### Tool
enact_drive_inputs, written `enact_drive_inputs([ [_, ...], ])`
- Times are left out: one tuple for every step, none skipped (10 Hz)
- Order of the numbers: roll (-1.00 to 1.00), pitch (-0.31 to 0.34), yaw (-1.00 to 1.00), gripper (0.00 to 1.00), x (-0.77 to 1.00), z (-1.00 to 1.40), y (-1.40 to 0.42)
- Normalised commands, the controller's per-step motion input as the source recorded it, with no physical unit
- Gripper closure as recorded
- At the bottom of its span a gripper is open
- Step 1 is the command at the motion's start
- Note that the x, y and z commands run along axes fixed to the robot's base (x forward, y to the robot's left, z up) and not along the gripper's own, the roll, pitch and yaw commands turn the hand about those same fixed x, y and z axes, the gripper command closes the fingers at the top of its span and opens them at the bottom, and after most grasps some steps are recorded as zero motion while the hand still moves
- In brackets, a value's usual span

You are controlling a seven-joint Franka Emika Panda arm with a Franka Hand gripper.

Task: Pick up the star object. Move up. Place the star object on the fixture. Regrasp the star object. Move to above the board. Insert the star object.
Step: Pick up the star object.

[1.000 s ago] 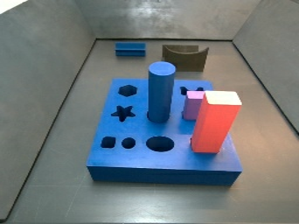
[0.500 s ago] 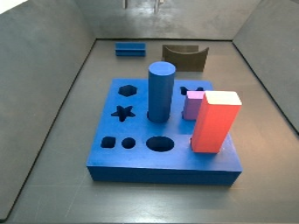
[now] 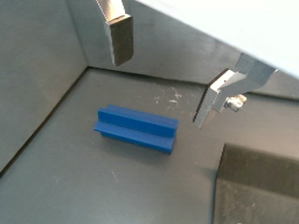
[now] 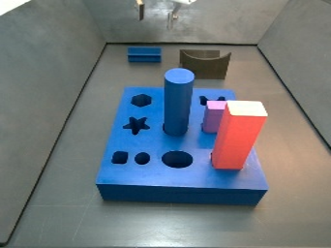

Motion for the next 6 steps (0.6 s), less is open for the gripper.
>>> enact_drive_inputs([
  [-0.41, -0.149, -0.37, 0.00, 0.00, -0.27, 0.25],
  [-0.42, -0.164, -0.33, 0.00, 0.00, -0.24, 0.28],
  [-0.38, -0.107, -0.39, 0.00, 0.00, -0.33, 0.26],
  [-0.29, -0.007, -0.61, 0.00, -0.03, -0.49, 0.07],
  [-0.29, -0.017, -0.70, 0.00, 0.00, -0.46, 0.00],
  [-0.33, -0.087, -0.67, 0.00, 0.00, -0.38, 0.00],
])
